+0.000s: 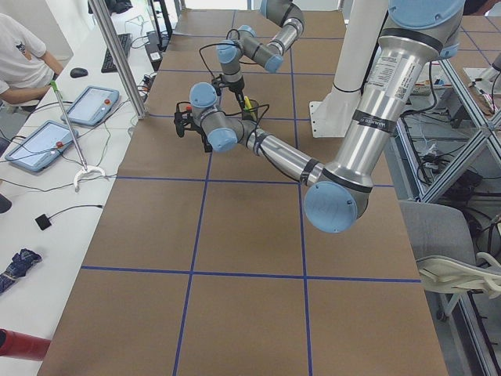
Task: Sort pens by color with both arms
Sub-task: 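Grasp the green highlighter in the cup with the right gripper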
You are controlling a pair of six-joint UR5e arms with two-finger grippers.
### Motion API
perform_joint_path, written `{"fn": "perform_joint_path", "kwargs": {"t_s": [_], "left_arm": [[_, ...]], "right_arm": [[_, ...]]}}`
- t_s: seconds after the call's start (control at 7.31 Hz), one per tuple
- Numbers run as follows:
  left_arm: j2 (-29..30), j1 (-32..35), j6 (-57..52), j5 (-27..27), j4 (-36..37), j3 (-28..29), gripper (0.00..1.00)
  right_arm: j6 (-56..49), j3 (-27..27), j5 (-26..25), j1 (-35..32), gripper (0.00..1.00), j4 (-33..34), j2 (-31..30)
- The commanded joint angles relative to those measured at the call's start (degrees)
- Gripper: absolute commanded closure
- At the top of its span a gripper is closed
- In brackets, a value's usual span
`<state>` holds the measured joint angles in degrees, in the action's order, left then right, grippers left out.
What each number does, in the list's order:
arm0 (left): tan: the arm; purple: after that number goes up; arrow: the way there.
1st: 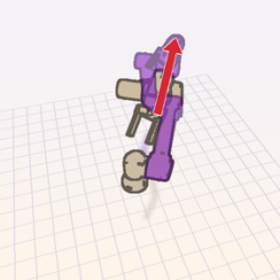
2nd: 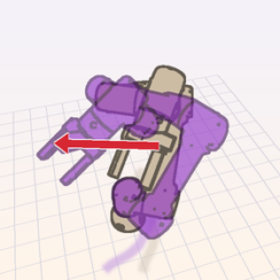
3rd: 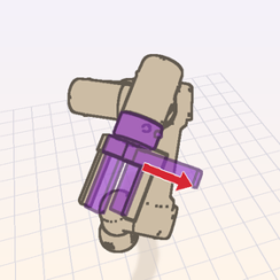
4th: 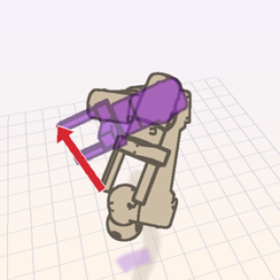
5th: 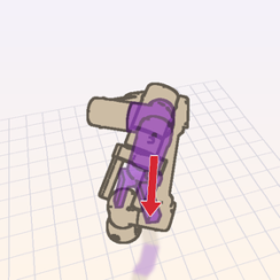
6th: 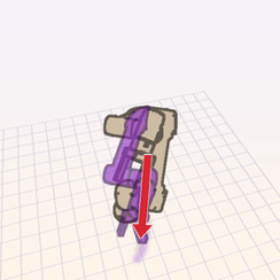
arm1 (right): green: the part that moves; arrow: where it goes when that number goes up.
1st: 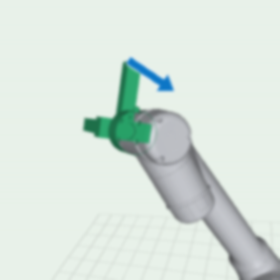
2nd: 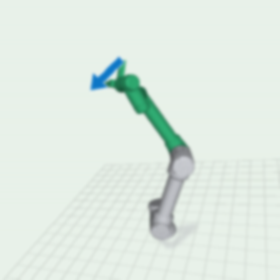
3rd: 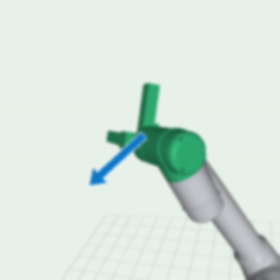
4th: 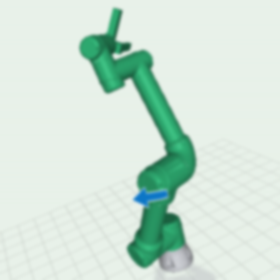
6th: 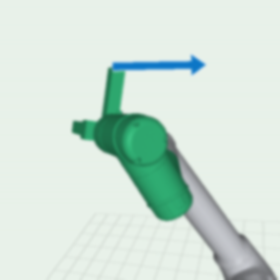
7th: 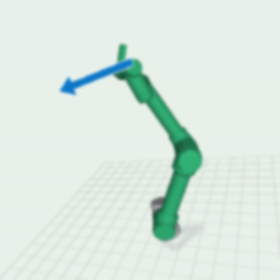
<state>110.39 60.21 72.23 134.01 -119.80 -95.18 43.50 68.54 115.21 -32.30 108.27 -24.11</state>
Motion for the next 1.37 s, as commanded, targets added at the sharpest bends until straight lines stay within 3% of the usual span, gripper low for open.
{"fn": "perform_joint_path", "kwargs": {"t_s": [0.0, 0.27, 0.55, 0.96, 1.23], "left_arm": [[0.0, 0.0, -0.07, -0.5, 0.0, -0.09, 0.1], [0.0, 0.0, 0.02, -0.42, 0.0, -0.18, 0.1], [0.0, 0.0, 0.11, -0.59, 0.0, -0.35, 0.1], [0.09, 0.0, 0.19, -1.2, 0.0, -0.96, 0.08], [0.0, -0.09, 0.11, -1.3, 0.09, -1.15, 0.04]], "right_arm": [[0.0, 0.28, -0.07, -0.22, 1.0, 0.01, 0.03], [0.0, 0.89, 0.46, -1.88, 1.0, 2.71, 2.56], [0.0, 5.7, 0.02, -3.73, 1.0, 8.43, 4.07], [-0.26, 10.37, -0.68, -8.56, 1.0, 11.88, 8.46], [0.0, 12.75, -5.32, -9.54, 1.0, 11.01, 8.9]]}}
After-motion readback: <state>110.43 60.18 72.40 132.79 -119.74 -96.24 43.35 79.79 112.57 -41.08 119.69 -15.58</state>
